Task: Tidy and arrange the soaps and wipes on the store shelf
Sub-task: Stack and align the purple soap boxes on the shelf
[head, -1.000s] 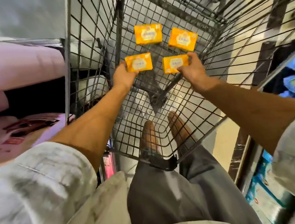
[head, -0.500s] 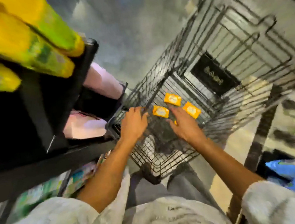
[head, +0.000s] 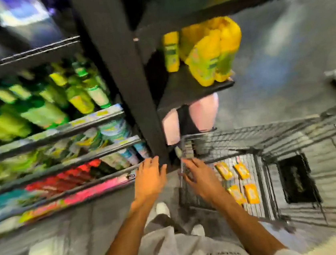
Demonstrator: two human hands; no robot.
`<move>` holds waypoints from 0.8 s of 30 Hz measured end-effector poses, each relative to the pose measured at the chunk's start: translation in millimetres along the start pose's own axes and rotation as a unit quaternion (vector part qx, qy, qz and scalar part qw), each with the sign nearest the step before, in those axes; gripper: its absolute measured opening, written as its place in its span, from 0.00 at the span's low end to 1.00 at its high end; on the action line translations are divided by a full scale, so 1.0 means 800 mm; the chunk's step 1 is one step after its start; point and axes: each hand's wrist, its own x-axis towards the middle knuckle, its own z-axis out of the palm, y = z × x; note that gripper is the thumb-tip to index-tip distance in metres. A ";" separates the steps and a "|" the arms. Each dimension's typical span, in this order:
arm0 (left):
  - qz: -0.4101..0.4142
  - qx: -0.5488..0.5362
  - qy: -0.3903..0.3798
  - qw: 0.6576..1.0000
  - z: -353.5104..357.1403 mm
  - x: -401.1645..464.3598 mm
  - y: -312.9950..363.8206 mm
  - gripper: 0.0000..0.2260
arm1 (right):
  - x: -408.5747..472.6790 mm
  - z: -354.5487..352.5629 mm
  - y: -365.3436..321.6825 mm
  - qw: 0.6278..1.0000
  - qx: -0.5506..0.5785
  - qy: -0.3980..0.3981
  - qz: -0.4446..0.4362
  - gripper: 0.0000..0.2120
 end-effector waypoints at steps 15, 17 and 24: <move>-0.327 -0.027 0.136 0.935 -0.079 -0.300 -0.268 0.21 | -0.010 0.194 -0.303 0.946 -0.092 -0.177 -0.257 0.26; -0.365 -0.035 0.147 0.919 -0.081 -0.351 -0.311 0.26 | -0.020 0.233 -0.348 0.930 -0.087 -0.210 -0.288 0.27; -0.457 -0.058 0.167 0.872 -0.096 -0.447 -0.406 0.23 | -0.027 0.340 -0.464 0.901 -0.098 -0.255 -0.337 0.27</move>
